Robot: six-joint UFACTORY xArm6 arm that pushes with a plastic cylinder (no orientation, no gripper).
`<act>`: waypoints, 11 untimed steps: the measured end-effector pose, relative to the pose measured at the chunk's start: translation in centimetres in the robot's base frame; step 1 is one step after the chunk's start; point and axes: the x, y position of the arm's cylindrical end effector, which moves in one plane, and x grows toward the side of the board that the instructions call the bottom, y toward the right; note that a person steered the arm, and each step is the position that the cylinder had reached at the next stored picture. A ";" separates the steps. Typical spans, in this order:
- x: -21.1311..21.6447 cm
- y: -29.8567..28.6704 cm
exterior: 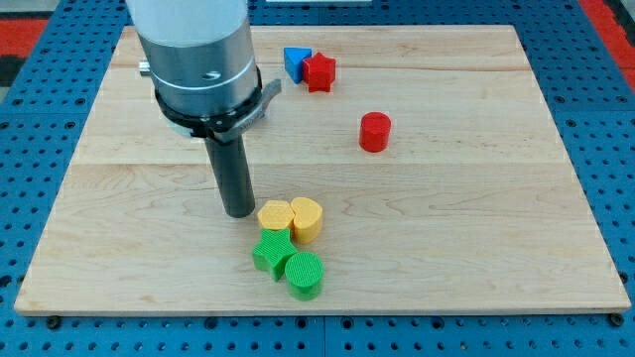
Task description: Point at the red circle
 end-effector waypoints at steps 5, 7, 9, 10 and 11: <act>-7.4 -2.7; -7.6 -2.8; -4.8 2.1; -3.7 5.9; -4.1 10.3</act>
